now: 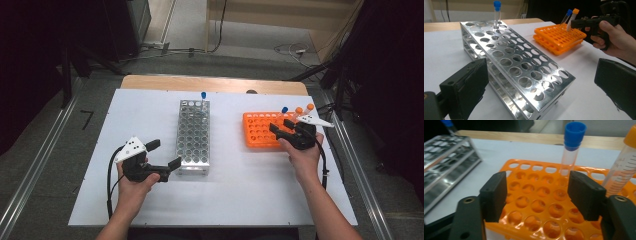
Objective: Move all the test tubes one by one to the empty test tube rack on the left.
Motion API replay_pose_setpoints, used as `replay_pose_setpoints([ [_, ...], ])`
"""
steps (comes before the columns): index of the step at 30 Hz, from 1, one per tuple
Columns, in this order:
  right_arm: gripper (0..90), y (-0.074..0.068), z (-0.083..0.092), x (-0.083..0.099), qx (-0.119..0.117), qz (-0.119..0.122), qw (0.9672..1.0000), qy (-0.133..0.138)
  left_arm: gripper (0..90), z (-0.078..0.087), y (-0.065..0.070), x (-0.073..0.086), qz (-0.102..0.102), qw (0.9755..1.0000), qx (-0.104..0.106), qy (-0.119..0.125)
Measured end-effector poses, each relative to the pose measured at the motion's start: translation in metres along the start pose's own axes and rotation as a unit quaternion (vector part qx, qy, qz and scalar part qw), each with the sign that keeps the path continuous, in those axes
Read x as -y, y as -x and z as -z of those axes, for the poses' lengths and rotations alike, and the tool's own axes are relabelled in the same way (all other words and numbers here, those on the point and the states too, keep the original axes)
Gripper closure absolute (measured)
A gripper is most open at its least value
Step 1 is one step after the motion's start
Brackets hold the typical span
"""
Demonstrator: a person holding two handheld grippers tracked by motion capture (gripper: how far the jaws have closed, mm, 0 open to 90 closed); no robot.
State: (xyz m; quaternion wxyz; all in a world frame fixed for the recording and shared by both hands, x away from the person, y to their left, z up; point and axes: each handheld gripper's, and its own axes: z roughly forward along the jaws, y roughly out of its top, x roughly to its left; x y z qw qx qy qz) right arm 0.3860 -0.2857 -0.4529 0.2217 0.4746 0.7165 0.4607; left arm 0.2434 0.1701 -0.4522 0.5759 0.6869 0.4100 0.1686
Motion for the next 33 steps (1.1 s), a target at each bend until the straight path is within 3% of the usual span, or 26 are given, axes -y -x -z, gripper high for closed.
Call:
replay_pose_setpoints([
  [4, 46.7, 0.002, -0.014, -0.001, 0.041, -0.001, 0.9992, -0.002, 0.0, -0.001, 0.001, 0.001, 0.000, 1.0000, 0.003, 0.000],
  [12, 58.5, 0.004, -0.028, -0.002, 0.062, 0.000, 0.9981, -0.002, 0.0, -0.002, 0.001, 0.002, 0.002, 1.0000, 0.004, -0.004],
  [21, 74.0, 0.006, -0.038, 0.001, 0.105, 0.004, 0.9944, -0.013, 0.0, -0.003, 0.002, 0.003, 0.004, 1.0000, 0.003, -0.005],
  [27, 75.0, 0.005, -0.036, 0.000, 0.101, 0.010, 0.9948, -0.004, 0.0, -0.003, 0.002, 0.003, 0.004, 1.0000, 0.003, -0.005],
  [33, 75.1, 0.000, -0.023, -0.006, 0.098, 0.016, 0.9949, 0.018, 0.0, -0.004, 0.004, 0.002, -0.002, 1.0000, 0.005, -0.006],
])
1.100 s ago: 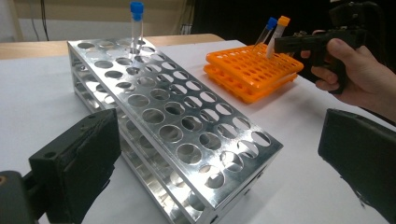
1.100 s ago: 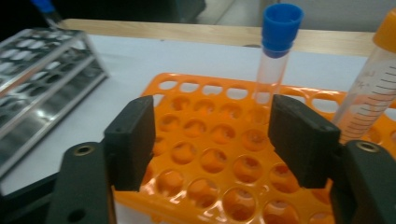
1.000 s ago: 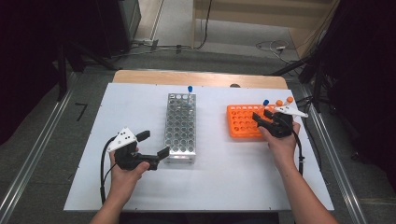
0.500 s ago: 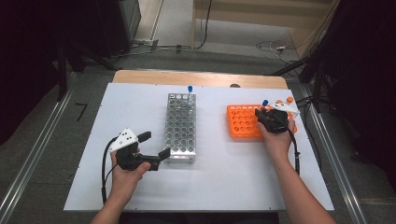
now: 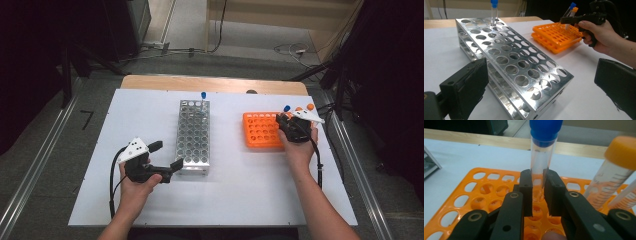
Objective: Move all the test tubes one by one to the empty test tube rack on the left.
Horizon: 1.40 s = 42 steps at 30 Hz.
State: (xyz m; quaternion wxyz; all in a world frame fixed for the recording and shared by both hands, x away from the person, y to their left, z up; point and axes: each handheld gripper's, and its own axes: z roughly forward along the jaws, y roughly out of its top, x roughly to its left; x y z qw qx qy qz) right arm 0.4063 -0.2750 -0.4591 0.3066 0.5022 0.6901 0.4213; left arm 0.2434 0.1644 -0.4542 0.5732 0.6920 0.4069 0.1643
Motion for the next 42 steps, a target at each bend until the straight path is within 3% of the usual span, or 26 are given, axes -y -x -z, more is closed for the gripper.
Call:
replay_pose_setpoints([
  [14, 75.1, -0.006, 0.037, 0.000, -0.067, 0.017, 0.9974, 0.022, 0.0, -0.008, 0.011, -0.002, -0.016, 0.9998, 0.010, -0.005],
  [19, 75.2, -0.010, 0.051, 0.006, -0.101, 0.018, 0.9944, 0.024, 0.0, -0.010, 0.015, -0.003, -0.021, 0.9997, 0.014, -0.004],
  [22, 75.1, -0.016, 0.062, 0.013, -0.131, 0.025, 0.9908, 0.022, 0.0, -0.012, 0.018, -0.004, -0.023, 0.9996, 0.017, -0.006],
  [28, 75.2, -0.026, 0.075, 0.022, -0.163, 0.041, 0.9858, 0.013, 0.0, -0.018, 0.023, -0.005, -0.027, 0.9993, 0.023, -0.008],
  [35, 75.2, -0.046, 0.090, 0.026, -0.219, 0.055, 0.9742, -0.003, 0.0, -0.027, 0.034, -0.005, -0.037, 0.9986, 0.034, -0.014],
  [36, 75.2, -0.046, 0.090, 0.026, -0.219, 0.055, 0.9742, -0.003, 0.0, -0.027, 0.034, -0.005, -0.037, 0.9986, 0.034, -0.014],
  [37, 75.1, -0.052, 0.093, 0.027, -0.237, 0.062, 0.9694, -0.005, 0.0, -0.028, 0.036, -0.005, -0.038, 0.9985, 0.037, -0.015],
  [38, 75.1, -0.052, 0.093, 0.027, -0.237, 0.062, 0.9694, -0.005, 0.0, -0.030, 0.038, -0.006, -0.039, 0.9983, 0.040, -0.017],
  [39, 75.2, -0.059, 0.097, 0.028, -0.253, 0.067, 0.9652, -0.008, 0.0, -0.032, 0.040, -0.006, -0.040, 0.9981, 0.043, -0.017],
  [42, 75.2, -0.068, 0.102, 0.030, -0.273, 0.074, 0.9592, -0.012, 0.0, -0.036, 0.046, -0.007, -0.045, 0.9975, 0.051, -0.019],
])
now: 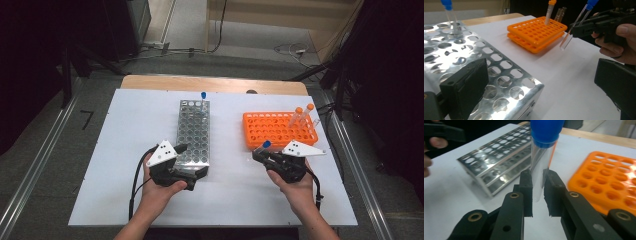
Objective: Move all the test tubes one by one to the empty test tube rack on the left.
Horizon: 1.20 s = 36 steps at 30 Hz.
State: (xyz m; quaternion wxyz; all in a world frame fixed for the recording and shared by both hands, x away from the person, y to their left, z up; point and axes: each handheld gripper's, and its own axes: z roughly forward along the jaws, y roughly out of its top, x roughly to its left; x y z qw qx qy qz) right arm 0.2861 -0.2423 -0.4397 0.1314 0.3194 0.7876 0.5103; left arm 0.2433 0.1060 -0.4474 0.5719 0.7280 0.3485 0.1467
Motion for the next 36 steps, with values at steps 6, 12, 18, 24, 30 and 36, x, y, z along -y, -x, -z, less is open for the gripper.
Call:
replay_pose_setpoints([
  [6, 75.2, -0.019, -0.008, 0.000, -0.036, 0.019, 0.9991, -0.012, 0.7, -0.007, 0.009, -0.003, -0.009, 0.9998, 0.016, -0.002],
  [12, 75.2, -0.034, -0.015, 0.000, -0.057, 0.036, 0.9974, -0.026, 5.2, -0.012, 0.018, -0.007, -0.017, 0.9990, 0.043, 0.002],
  [18, 75.2, -0.052, -0.022, 0.000, -0.083, 0.056, 0.9942, -0.038, 22.9, -0.016, 0.027, -0.010, -0.029, 0.9967, 0.076, 0.003],
  [24, 75.2, -0.063, -0.026, 0.000, -0.098, 0.067, 0.9918, -0.047, 40.3, -0.022, 0.036, -0.013, -0.040, 0.9947, 0.095, -0.004],
  [30, 75.2, -0.071, -0.030, 0.000, -0.110, 0.074, 0.9897, -0.055, 52.9, -0.027, 0.044, -0.014, -0.057, 0.9922, 0.110, -0.013],
  [36, 75.2, -0.077, -0.032, 0.000, -0.120, 0.084, 0.9874, -0.061, 65.1, -0.032, 0.050, -0.014, -0.073, 0.9901, 0.118, -0.023],
])
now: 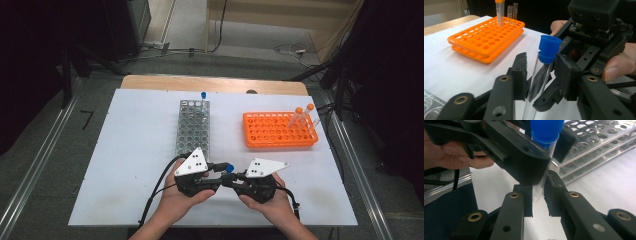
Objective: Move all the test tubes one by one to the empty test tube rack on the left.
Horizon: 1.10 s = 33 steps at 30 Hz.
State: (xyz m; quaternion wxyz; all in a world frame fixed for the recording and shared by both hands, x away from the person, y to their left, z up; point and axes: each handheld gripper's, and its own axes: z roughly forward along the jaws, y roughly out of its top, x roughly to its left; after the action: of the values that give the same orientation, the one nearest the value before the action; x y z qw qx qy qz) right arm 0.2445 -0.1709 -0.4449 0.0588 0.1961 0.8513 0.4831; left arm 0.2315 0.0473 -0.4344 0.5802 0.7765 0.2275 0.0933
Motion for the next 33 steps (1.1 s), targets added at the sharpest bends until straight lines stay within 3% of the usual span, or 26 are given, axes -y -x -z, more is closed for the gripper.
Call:
replay_pose_setpoints([
  [4, 75.2, -0.001, -0.001, 0.000, -0.004, 0.003, 1.0000, -0.003, 72.6, 0.000, 0.001, -0.001, -0.009, 0.9999, 0.000, 0.005],
  [14, 74.9, 0.001, 0.000, 0.000, -0.009, -0.002, 1.0000, -0.004, 76.7, 0.002, 0.001, -0.001, -0.025, 0.9995, -0.015, 0.009],
  [19, 36.1, 0.006, 0.003, 0.001, -0.012, -0.006, 0.9999, 0.006, 76.8, 0.005, -0.005, -0.002, -0.014, 0.9995, -0.025, 0.016],
  [20, 36.1, 0.006, 0.003, 0.001, -0.012, -0.006, 0.9999, 0.006, 76.8, 0.006, -0.007, -0.002, -0.012, 0.9994, -0.029, 0.018],
  [23, 18.3, 0.011, 0.013, 0.002, -0.012, -0.014, 0.9996, 0.020, 76.9, 0.011, -0.015, -0.003, -0.001, 0.9990, -0.037, 0.025],
  [26, 6.4, 0.017, 0.025, 0.005, -0.001, -0.026, 0.9991, 0.033, 76.8, 0.015, -0.023, -0.006, 0.009, 0.9983, -0.046, 0.034],
  [28, 0.0, 0.022, 0.033, 0.009, 0.011, -0.028, 0.9988, 0.039, 76.8, 0.018, -0.029, -0.009, 0.013, 0.9978, -0.052, 0.040],
  [33, 0.0, 0.033, 0.053, 0.020, 0.031, -0.044, 0.9972, 0.053, 76.9, 0.020, -0.042, -0.018, 0.019, 0.9965, -0.066, 0.049],
])
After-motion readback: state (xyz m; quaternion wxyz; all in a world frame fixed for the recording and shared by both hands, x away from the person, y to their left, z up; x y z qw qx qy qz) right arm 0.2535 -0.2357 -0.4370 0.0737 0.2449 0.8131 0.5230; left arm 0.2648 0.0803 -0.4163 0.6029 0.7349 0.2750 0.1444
